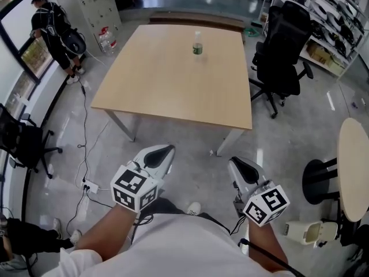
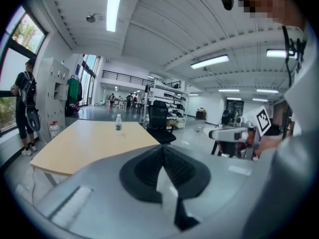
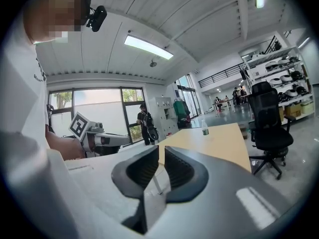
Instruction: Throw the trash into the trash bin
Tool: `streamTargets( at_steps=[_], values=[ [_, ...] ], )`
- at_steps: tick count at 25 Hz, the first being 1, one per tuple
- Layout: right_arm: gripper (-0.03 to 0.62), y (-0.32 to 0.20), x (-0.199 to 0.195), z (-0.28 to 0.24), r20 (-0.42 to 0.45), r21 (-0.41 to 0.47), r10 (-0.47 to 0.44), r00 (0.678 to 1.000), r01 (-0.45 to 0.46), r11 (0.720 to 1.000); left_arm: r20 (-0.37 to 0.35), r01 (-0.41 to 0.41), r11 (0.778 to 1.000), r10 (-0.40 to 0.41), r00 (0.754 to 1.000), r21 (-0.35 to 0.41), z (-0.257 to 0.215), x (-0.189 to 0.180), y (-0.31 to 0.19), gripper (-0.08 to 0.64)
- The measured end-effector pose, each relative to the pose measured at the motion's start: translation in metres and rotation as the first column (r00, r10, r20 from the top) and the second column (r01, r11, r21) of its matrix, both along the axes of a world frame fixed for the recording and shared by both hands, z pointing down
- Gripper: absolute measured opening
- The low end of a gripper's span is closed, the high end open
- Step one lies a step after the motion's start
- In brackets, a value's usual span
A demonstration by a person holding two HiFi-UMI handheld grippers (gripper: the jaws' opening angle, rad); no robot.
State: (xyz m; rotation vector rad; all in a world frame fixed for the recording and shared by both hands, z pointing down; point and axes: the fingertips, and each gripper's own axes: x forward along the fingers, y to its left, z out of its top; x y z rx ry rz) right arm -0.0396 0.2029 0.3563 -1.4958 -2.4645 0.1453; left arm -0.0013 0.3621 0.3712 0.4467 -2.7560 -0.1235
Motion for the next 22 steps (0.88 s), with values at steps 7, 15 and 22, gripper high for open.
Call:
streamTargets(
  at_steps=[7, 15, 22],
  values=[
    [0.048, 0.018, -0.002, 0.011, -0.025, -0.008, -0.050, 0.998, 0.049, 0.999, -0.024, 0.035, 0.999, -0.035, 0.999, -0.018, 0.003, 0.003, 0.012, 0.008],
    [0.048, 0.037, -0.018, 0.020, -0.049, 0.000, -0.040, 0.998, 0.040, 0.999, -0.042, 0.034, 0.999, -0.033, 0.999, 0.006, 0.017, -0.015, 0.029, 0.008],
    [0.048, 0.057, -0.039, 0.039, -0.090, 0.018, -0.015, 0.996, 0.017, 1.000, -0.047, 0.023, 1.000, -0.023, 0.999, 0.013, 0.030, -0.035, 0.050, 0.008]
  ],
)
